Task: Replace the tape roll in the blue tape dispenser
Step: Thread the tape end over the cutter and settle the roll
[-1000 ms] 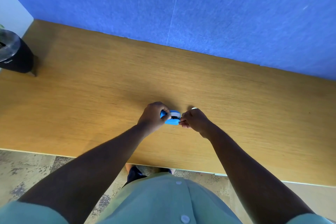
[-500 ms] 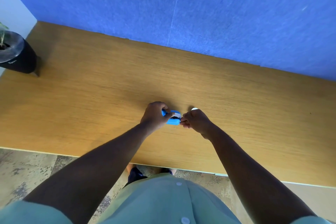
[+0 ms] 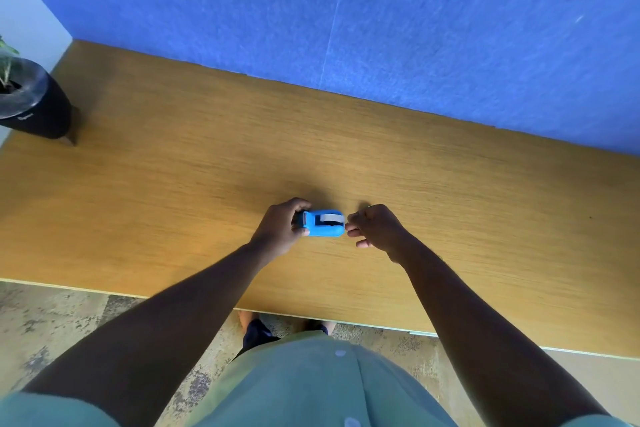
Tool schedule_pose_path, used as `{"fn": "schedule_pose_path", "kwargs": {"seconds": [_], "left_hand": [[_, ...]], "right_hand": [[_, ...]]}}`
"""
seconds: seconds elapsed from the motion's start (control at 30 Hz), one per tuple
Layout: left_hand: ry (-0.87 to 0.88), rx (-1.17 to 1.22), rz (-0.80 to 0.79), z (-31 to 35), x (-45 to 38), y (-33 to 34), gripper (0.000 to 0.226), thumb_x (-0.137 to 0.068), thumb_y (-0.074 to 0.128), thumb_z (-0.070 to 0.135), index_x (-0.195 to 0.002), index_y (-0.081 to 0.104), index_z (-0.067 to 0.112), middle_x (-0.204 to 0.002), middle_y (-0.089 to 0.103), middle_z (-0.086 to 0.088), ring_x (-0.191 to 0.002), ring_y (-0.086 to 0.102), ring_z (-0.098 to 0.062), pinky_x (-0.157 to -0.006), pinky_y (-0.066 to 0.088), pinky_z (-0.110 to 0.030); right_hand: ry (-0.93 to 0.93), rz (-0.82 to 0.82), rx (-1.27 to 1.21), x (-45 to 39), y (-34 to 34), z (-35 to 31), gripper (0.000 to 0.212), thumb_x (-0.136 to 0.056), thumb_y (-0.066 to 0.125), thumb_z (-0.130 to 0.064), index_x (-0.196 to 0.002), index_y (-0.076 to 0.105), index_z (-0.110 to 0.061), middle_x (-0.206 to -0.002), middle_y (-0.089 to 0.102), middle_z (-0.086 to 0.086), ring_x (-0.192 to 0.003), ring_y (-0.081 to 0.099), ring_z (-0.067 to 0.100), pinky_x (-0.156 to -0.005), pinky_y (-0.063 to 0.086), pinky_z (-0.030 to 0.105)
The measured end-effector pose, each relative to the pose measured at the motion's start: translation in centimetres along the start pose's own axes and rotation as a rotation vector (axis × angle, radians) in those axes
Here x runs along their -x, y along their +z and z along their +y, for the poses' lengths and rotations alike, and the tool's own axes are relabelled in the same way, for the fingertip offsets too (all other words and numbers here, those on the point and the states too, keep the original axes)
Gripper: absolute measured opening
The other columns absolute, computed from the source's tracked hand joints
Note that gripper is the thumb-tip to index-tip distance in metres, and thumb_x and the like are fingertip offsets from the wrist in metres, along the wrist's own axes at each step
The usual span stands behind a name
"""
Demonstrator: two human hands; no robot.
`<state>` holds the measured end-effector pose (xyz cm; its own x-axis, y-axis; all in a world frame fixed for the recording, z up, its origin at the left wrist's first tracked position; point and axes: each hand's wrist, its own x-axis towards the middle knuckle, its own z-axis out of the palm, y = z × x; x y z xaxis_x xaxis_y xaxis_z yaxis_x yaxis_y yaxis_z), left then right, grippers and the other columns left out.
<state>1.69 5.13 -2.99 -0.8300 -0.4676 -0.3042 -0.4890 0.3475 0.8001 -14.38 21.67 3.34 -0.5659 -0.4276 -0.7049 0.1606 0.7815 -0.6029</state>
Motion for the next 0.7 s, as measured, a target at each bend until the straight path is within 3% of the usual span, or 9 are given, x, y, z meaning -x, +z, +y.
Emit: {"fn": "schedule_pose_path", "kwargs": {"seconds": [0.13, 0.23, 0.4, 0.47, 0.57, 0.7], "left_hand": [[-0.023, -0.019, 0.042, 0.2, 0.1, 0.8, 0.052, -0.078, 0.087, 0.007, -0.126, 0.069, 0.017, -0.124, 0.073, 0.0, -0.112, 0.068, -0.016, -0.1, 0.057, -0.038], [-0.044, -0.039, 0.05, 0.7, 0.3, 1.1, 0.053, -0.071, 0.092, 0.011, -0.12, 0.072, 0.017, -0.119, 0.076, 0.001, -0.107, 0.069, -0.013, -0.094, 0.056, -0.031], [-0.079, -0.08, 0.029, 2.5, 0.5, 2.5, 0.058, -0.058, 0.1, 0.024, -0.107, 0.071, 0.013, -0.108, 0.075, 0.001, -0.096, 0.068, -0.017, -0.081, 0.057, -0.035], [-0.063, -0.096, 0.021, 3.0, 0.6, 3.6, 0.061, -0.057, 0.101, 0.031, -0.103, 0.065, 0.014, -0.104, 0.072, 0.002, -0.091, 0.066, -0.016, -0.074, 0.054, -0.031], [-0.06, -0.088, -0.02, 3.9, 0.6, 5.1, 0.072, -0.059, 0.1, 0.032, -0.114, 0.057, 0.015, -0.103, 0.07, -0.001, -0.089, 0.067, -0.018, -0.075, 0.056, -0.033], [-0.022, -0.043, -0.085, 4.1, 0.5, 5.7, 0.091, -0.065, 0.098, 0.016, -0.137, 0.042, 0.017, -0.105, 0.071, -0.005, -0.09, 0.072, -0.019, -0.08, 0.062, -0.034]], "right_hand": [[-0.038, 0.081, 0.124, -0.1, 0.2, -0.7, 0.02, -0.101, 0.065, -0.024, -0.1, 0.074, -0.006, -0.096, 0.078, 0.013, -0.083, 0.071, 0.021, -0.073, 0.058, 0.036], [-0.079, 0.132, 0.234, -0.2, 0.8, -1.3, 0.021, -0.098, 0.064, -0.028, -0.095, 0.073, -0.009, -0.092, 0.077, 0.014, -0.073, 0.067, 0.024, -0.065, 0.054, 0.037], [-0.203, 0.193, 0.52, 0.2, 1.2, -2.1, 0.023, -0.1, 0.058, -0.028, -0.104, 0.072, -0.01, -0.101, 0.072, 0.009, -0.085, 0.065, 0.025, -0.062, 0.047, 0.03], [-0.238, 0.223, 0.576, 0.3, 1.0, -2.0, 0.025, -0.101, 0.056, -0.028, -0.11, 0.072, -0.011, -0.107, 0.073, 0.007, -0.091, 0.066, 0.024, -0.07, 0.055, 0.035], [-0.258, 0.275, 0.65, 0.7, 0.5, -1.5, 0.024, -0.102, 0.055, -0.027, -0.111, 0.072, -0.013, -0.107, 0.073, 0.006, -0.093, 0.068, 0.026, -0.078, 0.06, 0.042], [-0.305, 0.326, 0.71, 1.2, 0.0, -0.3, 0.023, -0.103, 0.054, -0.027, -0.112, 0.07, -0.013, -0.103, 0.073, 0.008, -0.088, 0.067, 0.027, -0.07, 0.055, 0.036]]}}
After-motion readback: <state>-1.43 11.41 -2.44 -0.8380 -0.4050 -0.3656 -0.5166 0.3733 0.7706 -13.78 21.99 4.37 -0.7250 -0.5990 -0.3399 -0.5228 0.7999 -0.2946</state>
